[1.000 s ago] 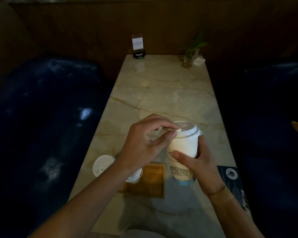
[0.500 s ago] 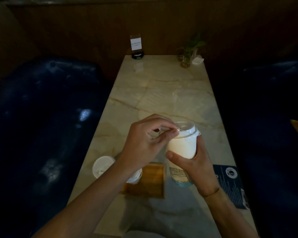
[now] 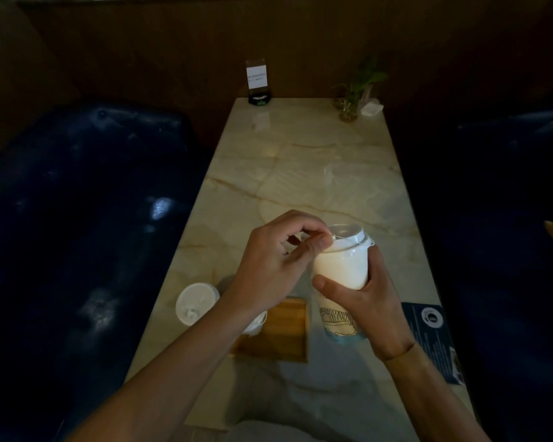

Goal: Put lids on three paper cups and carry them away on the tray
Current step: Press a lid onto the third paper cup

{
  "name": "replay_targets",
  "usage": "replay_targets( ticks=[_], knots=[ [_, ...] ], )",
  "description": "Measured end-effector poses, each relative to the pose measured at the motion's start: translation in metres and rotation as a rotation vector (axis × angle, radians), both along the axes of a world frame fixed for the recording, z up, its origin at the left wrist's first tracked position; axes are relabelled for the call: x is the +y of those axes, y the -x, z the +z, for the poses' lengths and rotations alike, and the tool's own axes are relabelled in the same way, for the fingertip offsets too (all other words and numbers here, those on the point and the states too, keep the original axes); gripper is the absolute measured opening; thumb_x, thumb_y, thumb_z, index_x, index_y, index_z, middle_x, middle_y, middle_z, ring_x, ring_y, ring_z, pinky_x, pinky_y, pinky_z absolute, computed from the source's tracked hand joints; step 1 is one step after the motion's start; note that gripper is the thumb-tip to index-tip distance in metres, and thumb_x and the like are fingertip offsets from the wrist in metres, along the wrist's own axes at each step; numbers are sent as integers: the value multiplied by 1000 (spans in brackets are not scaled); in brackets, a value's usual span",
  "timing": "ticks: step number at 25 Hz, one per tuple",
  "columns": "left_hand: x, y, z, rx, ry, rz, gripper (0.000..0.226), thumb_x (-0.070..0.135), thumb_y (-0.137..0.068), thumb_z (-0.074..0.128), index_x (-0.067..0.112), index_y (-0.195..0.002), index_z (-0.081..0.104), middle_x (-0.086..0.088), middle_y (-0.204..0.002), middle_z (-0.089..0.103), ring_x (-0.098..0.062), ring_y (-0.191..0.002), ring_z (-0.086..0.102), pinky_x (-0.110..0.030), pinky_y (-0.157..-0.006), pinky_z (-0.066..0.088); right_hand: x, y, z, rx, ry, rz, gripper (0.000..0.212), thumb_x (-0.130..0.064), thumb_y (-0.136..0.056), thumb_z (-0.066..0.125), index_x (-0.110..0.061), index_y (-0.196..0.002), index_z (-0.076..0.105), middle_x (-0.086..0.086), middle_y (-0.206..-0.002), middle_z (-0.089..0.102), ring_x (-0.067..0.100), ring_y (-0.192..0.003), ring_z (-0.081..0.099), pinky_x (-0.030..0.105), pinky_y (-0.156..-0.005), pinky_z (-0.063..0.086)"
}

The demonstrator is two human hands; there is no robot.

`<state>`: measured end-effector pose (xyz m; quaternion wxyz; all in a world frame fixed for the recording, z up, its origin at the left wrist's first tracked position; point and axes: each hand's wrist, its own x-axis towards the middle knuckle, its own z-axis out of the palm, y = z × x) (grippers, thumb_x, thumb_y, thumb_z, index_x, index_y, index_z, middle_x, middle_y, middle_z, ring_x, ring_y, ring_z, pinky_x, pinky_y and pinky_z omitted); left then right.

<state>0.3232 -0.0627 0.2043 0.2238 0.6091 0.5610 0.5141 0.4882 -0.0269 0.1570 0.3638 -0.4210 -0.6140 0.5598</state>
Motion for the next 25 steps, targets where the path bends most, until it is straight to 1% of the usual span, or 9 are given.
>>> replay_targets(
  ticks=[2,5,8,12,14,20,23,25],
  knots=[
    [0,2,-2,-34,14,-2,11,21,-91,69,14,-98,73,8,-98,73,-13,-96,68,-25,-78,54,1,0,-1,-12,-1,-2,79,-53,-51,82,-39,-121,48,-5,-110,68,11,-95,70,42,-77,64],
    [-2,2,-5,-80,51,0,10,20,-90,71,15,-98,74,6,-98,75,-13,-96,69,-22,-79,53,1,-1,-2,-51,-10,-4,76,-56,-50,81,-44,-116,46,-7,-108,66,11,-94,69,43,-76,63],
    [-3,-1,-7,-88,74,9,8,19,-91,70,17,-98,74,9,-98,75,-9,-95,68,-20,-79,53,-1,-2,-5,-75,-22,-29,83,-58,-49,81,-37,-122,46,-6,-109,66,13,-94,69,46,-75,63],
    [-7,-9,-10,-84,48,67,9,19,-92,65,14,-95,72,9,-93,74,-10,-93,68,-23,-82,53,-6,-1,-8,-96,-62,-76,85,-60,-49,79,-33,-122,45,-7,-108,64,12,-93,68,43,-72,63],
    [-8,-13,-13,-82,37,90,9,18,-92,65,12,-95,71,8,-92,73,-9,-92,67,-20,-81,52,-8,0,-9,-100,-60,-87,86,-61,-48,79,-30,-122,46,-6,-107,64,12,-92,68,42,-71,63],
    [-13,-12,-14,-58,17,104,8,14,-94,65,10,-97,71,5,-95,73,-10,-94,67,-20,-82,52,-6,-1,-9,-90,-47,-39,87,-58,-49,81,-29,-125,48,-5,-106,66,10,-90,68,33,-69,62],
    [-13,-8,-13,-51,7,87,7,14,-94,66,10,-98,72,5,-95,73,-11,-94,68,-17,-81,50,-4,0,-9,-71,-27,-26,83,-58,-48,80,-33,-121,49,-6,-103,67,5,-86,68,22,-62,59],
    [-13,-8,-13,-50,0,100,8,15,-94,65,10,-96,71,4,-94,73,-11,-92,67,-16,-80,49,-5,2,-9,-63,-20,-13,83,-58,-48,80,-33,-121,49,-5,-102,67,2,-87,68,18,-61,57]
  ],
)
